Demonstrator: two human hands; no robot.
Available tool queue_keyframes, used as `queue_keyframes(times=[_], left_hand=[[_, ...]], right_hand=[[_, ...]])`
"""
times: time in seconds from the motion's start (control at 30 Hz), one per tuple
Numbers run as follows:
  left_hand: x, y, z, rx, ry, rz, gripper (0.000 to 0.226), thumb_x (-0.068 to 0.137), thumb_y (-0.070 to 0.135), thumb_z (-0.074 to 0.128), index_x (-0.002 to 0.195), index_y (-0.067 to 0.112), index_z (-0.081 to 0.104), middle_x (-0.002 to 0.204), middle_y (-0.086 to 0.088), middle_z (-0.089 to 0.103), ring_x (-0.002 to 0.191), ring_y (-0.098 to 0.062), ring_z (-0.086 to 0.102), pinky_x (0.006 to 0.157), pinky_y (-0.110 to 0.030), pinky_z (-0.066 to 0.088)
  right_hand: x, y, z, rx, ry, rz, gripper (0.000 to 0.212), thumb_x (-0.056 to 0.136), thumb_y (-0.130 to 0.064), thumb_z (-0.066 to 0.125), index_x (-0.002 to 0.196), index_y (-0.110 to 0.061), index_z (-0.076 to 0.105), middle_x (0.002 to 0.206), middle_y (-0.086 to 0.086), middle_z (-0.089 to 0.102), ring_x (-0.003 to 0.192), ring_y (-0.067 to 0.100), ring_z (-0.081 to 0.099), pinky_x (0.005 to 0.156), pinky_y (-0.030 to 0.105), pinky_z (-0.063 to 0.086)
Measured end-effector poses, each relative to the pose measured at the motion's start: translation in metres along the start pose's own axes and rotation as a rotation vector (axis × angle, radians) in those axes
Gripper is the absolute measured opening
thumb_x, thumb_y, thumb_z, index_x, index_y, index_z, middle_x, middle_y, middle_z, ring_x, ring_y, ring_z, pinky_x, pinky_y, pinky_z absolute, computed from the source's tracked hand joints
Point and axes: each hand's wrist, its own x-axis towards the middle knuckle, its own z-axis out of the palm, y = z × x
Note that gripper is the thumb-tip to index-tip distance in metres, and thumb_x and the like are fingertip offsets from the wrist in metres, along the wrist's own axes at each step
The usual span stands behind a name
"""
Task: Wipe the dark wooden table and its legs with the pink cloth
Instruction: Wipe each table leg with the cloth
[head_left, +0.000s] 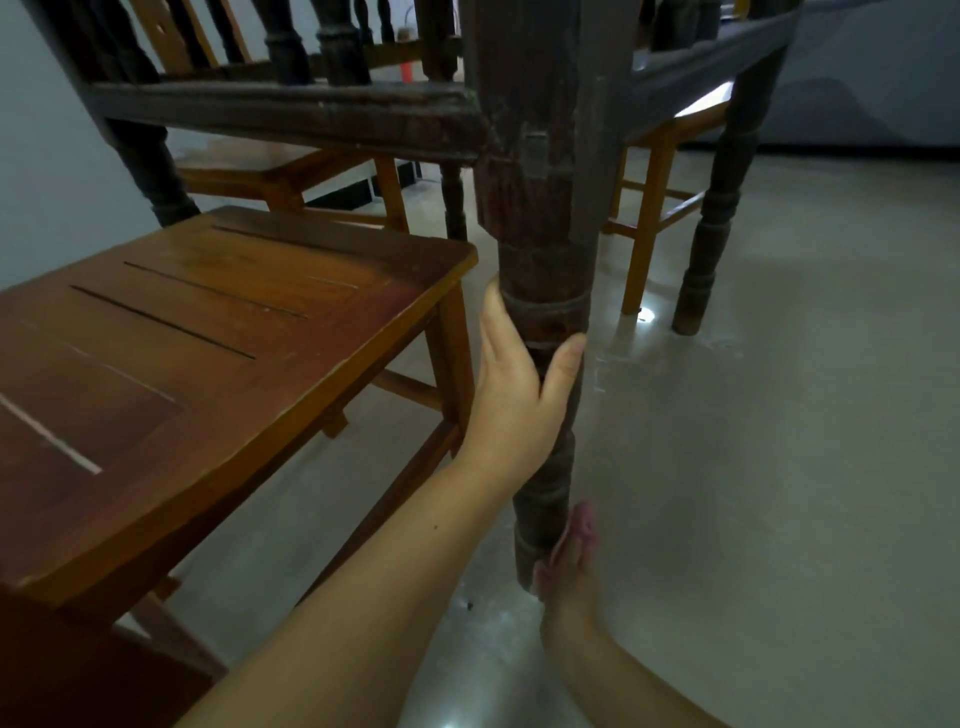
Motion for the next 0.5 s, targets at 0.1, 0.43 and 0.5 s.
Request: queue_keyframes(times=[0.1, 0.43, 0.5], left_hand=[[0.000, 0.000, 0.000, 0.016, 0.006, 0.010, 0.074, 0.090, 0.028, 0.052, 0.144, 0.020, 0.002, 0.129, 0.018, 0.023, 0.104, 0.036, 0.017, 0.085, 0.011, 0.016], [-0.003, 0.008, -0.001, 0.003, 0.019, -0.054, 0.073, 0.090, 0.031, 0.052, 0.144, 0.027, 0.003, 0.141, 0.011, 0.029, 0.117, 0.014, 0.021, 0.086, 0.004, 0.017], [-0.003, 0.010, -0.002, -0.012, 0.006, -0.056, 0.073, 0.090, 0.031, 0.052, 0.144, 0.027, 0.002, 0.145, 0.007, 0.028, 0.120, 0.010, 0.020, 0.096, -0.008, 0.018]], right_hand=[[-0.016, -0.031, 0.022, 0.052, -0.141, -0.023, 0.069, 0.089, -0.066, 0.036, 0.145, -0.026, 0.034, 0.131, 0.004, 0.055, 0.117, 0.021, 0.055, 0.092, 0.031, 0.046], [-0.023, -0.078, 0.028, -0.225, -0.241, -0.536, 0.035, 0.101, -0.036, 0.036, 0.135, -0.030, 0.043, 0.125, -0.014, 0.055, 0.114, 0.001, 0.055, 0.083, 0.013, 0.046], [-0.008, -0.068, 0.014, -0.364, -0.219, -0.514, 0.032, 0.100, -0.036, 0.042, 0.131, -0.032, 0.046, 0.129, -0.008, 0.055, 0.120, 0.013, 0.052, 0.097, 0.031, 0.045]])
